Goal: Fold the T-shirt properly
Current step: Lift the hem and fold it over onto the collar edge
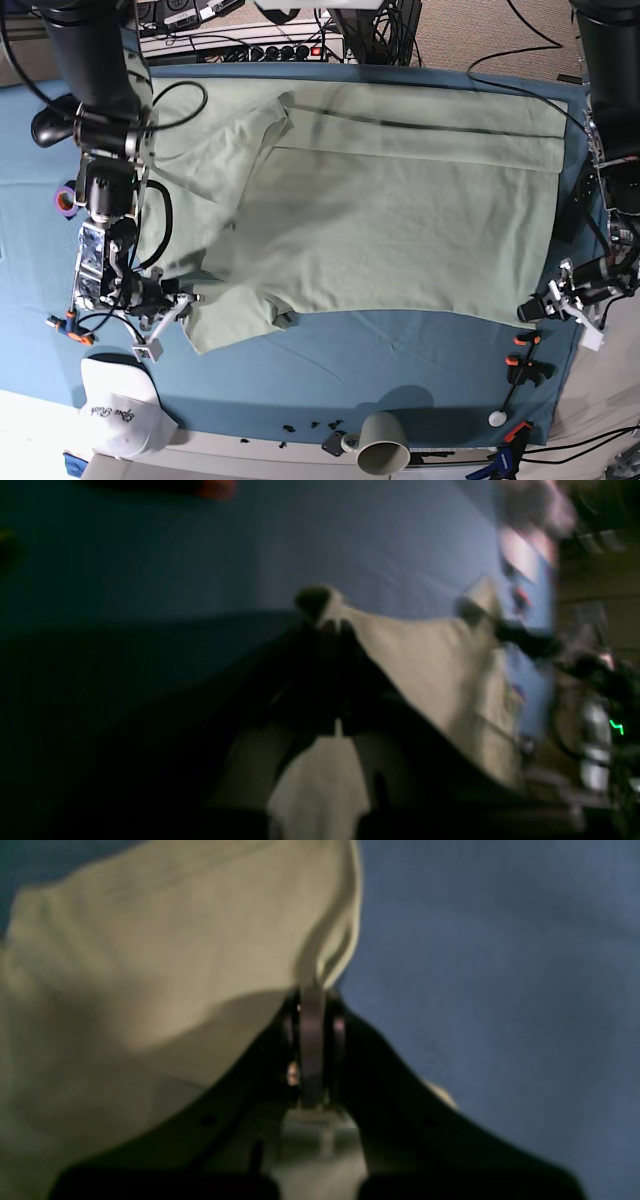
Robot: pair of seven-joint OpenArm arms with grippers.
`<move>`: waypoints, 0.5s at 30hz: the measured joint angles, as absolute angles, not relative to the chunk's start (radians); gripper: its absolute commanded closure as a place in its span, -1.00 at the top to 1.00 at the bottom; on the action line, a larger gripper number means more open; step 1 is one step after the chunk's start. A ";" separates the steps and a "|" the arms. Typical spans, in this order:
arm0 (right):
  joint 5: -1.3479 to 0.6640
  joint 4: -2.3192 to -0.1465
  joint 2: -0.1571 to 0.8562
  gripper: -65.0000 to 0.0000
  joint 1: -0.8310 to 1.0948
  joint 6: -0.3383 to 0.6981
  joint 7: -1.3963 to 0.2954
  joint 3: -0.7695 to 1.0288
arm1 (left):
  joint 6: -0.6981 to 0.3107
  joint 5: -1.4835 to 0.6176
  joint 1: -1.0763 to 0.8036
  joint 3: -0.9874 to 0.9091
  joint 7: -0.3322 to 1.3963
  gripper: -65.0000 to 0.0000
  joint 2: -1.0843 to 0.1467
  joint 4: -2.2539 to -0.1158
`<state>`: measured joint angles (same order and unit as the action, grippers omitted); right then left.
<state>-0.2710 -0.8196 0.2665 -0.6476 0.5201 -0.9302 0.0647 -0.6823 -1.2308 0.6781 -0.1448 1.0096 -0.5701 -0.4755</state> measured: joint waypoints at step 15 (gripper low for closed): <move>-0.399 -1.502 0.266 -1.00 -0.311 0.524 -1.150 0.063 | -0.690 -1.454 0.470 -0.143 1.315 -1.00 -0.714 -0.680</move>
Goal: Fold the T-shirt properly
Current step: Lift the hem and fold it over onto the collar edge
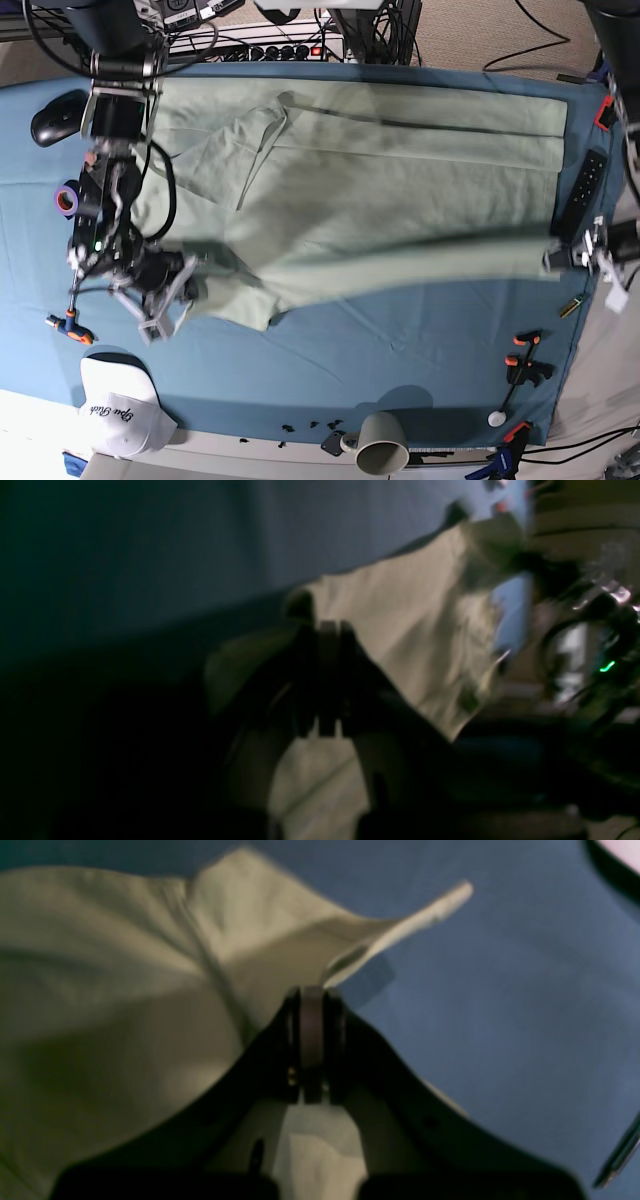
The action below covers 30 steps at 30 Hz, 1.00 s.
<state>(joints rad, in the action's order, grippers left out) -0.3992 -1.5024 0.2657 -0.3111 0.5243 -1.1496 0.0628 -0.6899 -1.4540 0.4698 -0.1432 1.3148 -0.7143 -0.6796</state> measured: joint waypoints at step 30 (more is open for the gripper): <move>-0.551 -1.964 0.260 -1.00 0.312 0.525 -1.171 0.456 | -0.693 -1.461 0.258 -0.140 1.336 -1.00 -0.787 -0.971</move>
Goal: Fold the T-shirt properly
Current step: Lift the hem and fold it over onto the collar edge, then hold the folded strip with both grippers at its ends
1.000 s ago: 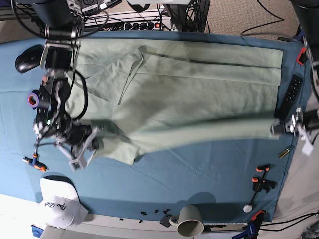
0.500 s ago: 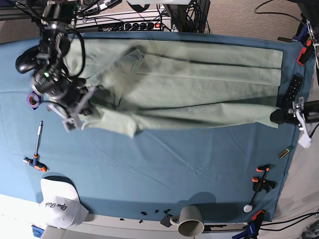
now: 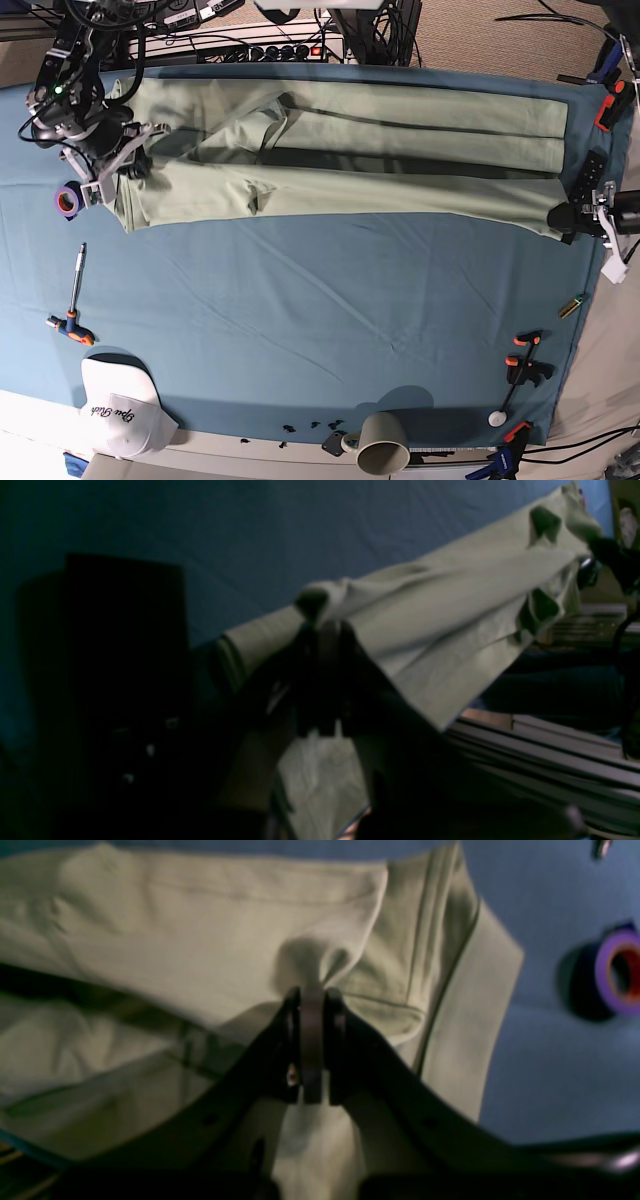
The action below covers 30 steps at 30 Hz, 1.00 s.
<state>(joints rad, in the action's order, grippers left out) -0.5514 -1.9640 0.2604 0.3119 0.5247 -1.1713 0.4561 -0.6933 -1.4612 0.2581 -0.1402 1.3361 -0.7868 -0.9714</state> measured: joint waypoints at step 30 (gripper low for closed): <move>-0.472 -1.964 0.116 -1.00 0.385 0.471 -1.171 0.459 | -0.693 -1.463 0.159 -0.140 1.342 -1.00 -0.788 -0.973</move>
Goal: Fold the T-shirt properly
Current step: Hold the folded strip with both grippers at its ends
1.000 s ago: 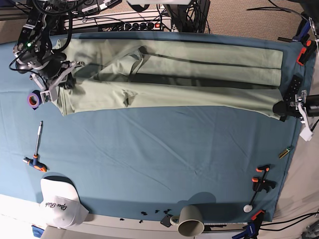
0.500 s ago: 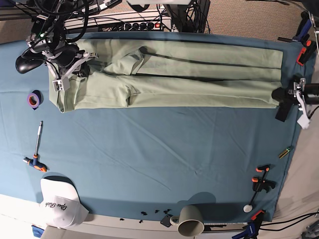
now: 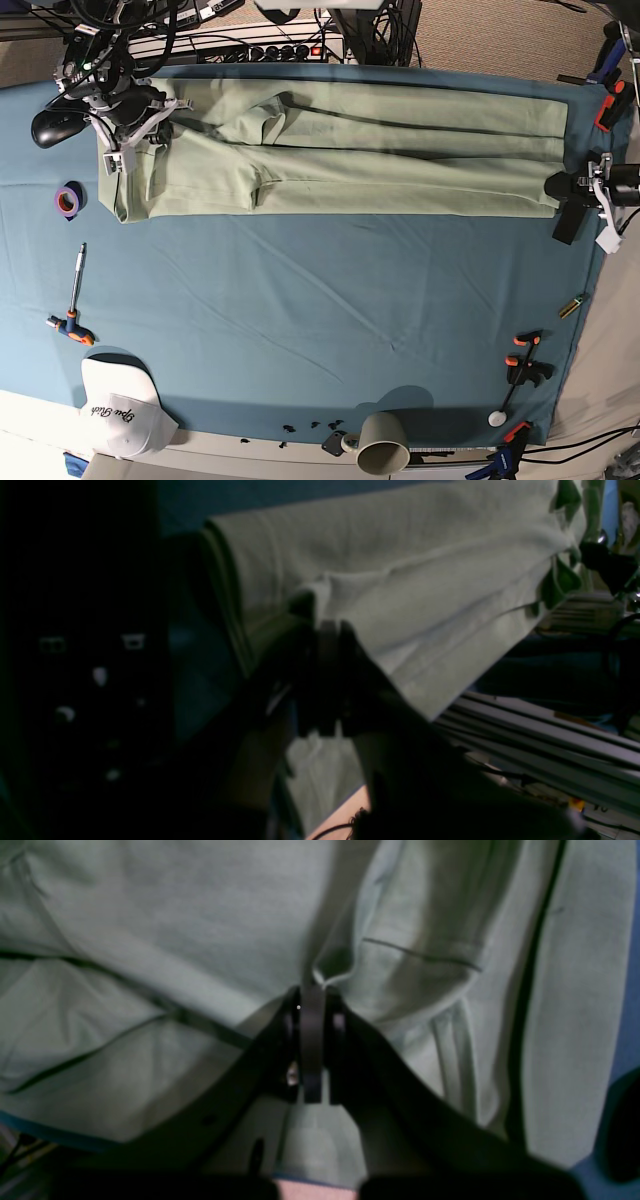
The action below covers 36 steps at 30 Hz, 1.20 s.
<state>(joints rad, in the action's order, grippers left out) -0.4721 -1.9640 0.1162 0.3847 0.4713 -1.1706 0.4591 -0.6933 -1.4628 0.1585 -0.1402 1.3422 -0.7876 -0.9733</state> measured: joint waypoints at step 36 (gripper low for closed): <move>-0.390 -1.964 0.116 -0.25 0.382 0.387 -1.061 0.460 | -0.649 -1.490 -0.011 -0.143 1.300 0.09 -0.899 -0.977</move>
